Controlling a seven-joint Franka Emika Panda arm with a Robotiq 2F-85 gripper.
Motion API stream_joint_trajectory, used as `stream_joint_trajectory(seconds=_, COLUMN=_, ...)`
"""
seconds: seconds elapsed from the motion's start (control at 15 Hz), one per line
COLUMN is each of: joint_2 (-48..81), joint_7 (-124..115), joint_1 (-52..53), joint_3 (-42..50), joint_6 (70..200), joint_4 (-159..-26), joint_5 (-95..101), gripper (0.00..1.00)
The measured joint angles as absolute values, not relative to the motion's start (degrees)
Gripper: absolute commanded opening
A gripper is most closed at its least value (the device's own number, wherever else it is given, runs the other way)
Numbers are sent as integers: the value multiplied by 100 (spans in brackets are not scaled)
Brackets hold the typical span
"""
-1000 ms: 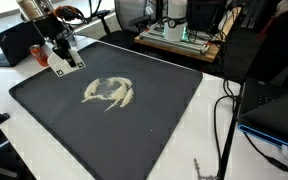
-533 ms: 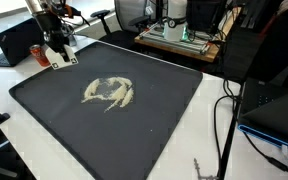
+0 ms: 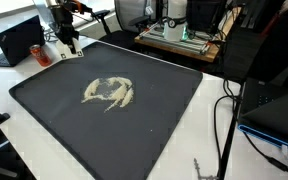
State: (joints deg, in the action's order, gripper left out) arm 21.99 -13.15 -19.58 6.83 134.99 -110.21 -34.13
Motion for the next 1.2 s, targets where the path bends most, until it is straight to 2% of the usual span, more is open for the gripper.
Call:
stream_joint_trajectory(seconds=0.8, joint_2=1287, joint_7=-572, joint_1=-1834, joint_3=937, joint_6=13099, joint_4=-12539, joint_5=-3574, gripper=1)
stream_joint_trajectory(seconds=1.2, joint_2=1150, joint_7=259, joint_1=-1887, joint_3=1036, joint_6=12835, joint_4=-13165, joint_5=-4723, gripper=1)
